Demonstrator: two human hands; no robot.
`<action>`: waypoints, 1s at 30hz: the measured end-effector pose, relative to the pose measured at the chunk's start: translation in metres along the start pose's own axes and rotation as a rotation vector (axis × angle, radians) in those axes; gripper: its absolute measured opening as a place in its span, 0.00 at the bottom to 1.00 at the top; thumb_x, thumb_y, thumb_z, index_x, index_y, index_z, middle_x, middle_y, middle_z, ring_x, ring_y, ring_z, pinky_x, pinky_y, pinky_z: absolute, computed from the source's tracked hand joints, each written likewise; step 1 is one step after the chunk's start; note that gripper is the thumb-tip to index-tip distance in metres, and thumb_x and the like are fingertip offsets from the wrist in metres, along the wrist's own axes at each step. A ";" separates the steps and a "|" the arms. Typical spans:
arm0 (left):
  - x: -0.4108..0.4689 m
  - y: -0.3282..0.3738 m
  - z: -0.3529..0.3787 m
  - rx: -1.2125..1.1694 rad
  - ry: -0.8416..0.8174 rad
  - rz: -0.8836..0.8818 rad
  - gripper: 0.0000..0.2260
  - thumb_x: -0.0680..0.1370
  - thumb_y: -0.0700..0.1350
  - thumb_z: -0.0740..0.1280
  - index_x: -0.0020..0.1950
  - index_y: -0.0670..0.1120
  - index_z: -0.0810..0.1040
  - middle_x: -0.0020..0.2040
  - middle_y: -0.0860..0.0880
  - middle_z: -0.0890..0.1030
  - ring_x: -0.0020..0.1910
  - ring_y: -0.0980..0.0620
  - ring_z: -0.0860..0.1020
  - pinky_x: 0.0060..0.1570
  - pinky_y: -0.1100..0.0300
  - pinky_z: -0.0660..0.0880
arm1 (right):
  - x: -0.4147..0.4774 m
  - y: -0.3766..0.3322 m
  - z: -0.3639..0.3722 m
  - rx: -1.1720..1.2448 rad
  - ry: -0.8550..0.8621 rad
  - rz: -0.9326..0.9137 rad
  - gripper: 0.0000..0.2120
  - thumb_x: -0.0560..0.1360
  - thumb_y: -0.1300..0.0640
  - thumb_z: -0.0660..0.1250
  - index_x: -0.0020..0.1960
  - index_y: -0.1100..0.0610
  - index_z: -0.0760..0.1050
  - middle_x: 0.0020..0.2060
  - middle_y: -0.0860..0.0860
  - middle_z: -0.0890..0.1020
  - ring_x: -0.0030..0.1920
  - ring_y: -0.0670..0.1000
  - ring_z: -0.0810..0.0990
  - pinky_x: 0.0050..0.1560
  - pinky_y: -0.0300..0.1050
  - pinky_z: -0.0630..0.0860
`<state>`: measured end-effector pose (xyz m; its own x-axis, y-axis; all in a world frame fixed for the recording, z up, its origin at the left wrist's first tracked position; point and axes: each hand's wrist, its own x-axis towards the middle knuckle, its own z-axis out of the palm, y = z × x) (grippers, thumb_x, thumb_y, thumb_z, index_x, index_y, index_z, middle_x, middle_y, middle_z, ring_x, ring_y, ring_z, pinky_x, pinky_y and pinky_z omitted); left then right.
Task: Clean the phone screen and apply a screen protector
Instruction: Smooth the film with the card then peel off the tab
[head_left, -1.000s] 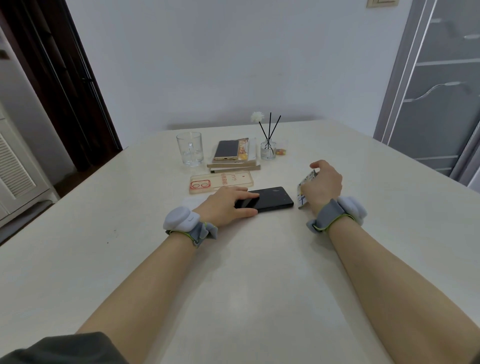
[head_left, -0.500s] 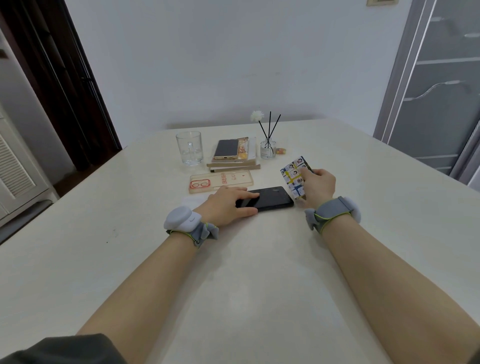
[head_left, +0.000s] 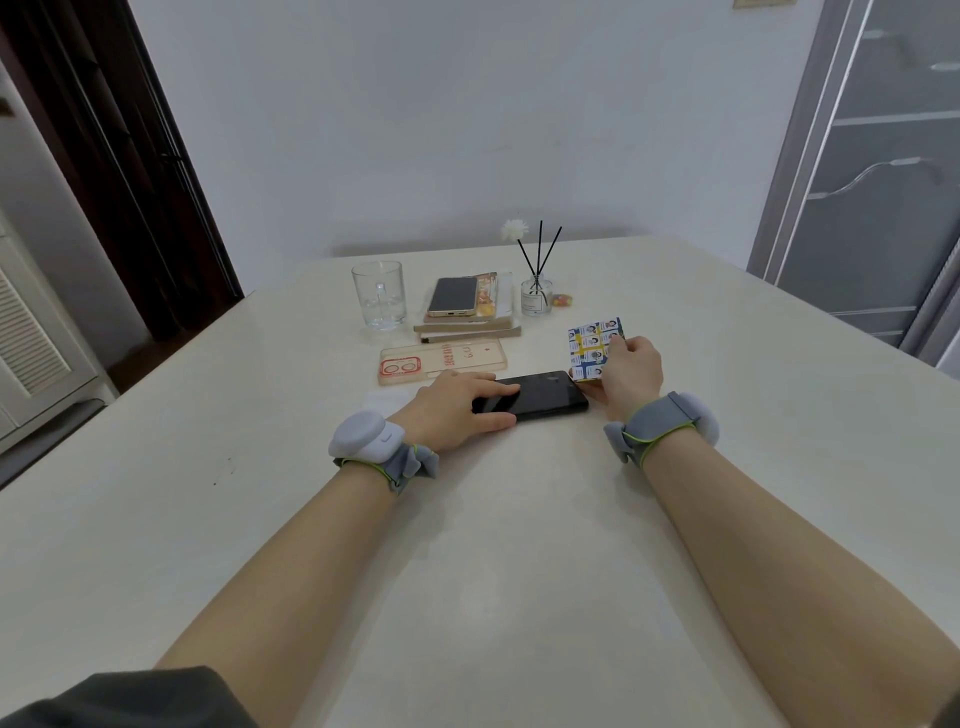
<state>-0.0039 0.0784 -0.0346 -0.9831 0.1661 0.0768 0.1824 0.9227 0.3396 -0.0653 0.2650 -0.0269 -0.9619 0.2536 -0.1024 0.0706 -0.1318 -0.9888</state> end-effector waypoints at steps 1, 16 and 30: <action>0.000 0.000 0.000 0.001 0.000 0.000 0.22 0.76 0.59 0.63 0.71 0.59 0.68 0.72 0.52 0.68 0.72 0.45 0.62 0.68 0.44 0.63 | -0.001 0.000 0.000 -0.005 0.003 -0.005 0.08 0.80 0.56 0.57 0.47 0.61 0.67 0.52 0.61 0.80 0.50 0.63 0.82 0.46 0.60 0.81; 0.000 0.000 0.001 0.003 -0.006 -0.023 0.23 0.76 0.60 0.63 0.70 0.60 0.68 0.73 0.52 0.66 0.72 0.46 0.61 0.69 0.44 0.61 | -0.008 -0.004 0.004 -0.500 0.027 -0.345 0.10 0.73 0.59 0.65 0.48 0.64 0.80 0.46 0.61 0.83 0.49 0.61 0.81 0.50 0.55 0.78; -0.001 0.003 0.000 0.020 0.000 -0.028 0.23 0.76 0.60 0.63 0.70 0.60 0.68 0.73 0.52 0.66 0.72 0.46 0.61 0.68 0.44 0.61 | -0.018 0.000 0.013 -0.751 -0.089 -0.517 0.10 0.72 0.59 0.68 0.52 0.63 0.78 0.52 0.59 0.81 0.53 0.58 0.78 0.51 0.48 0.74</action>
<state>-0.0027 0.0807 -0.0339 -0.9878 0.1403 0.0673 0.1546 0.9336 0.3233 -0.0514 0.2482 -0.0238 -0.9359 0.0291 0.3511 -0.2514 0.6431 -0.7234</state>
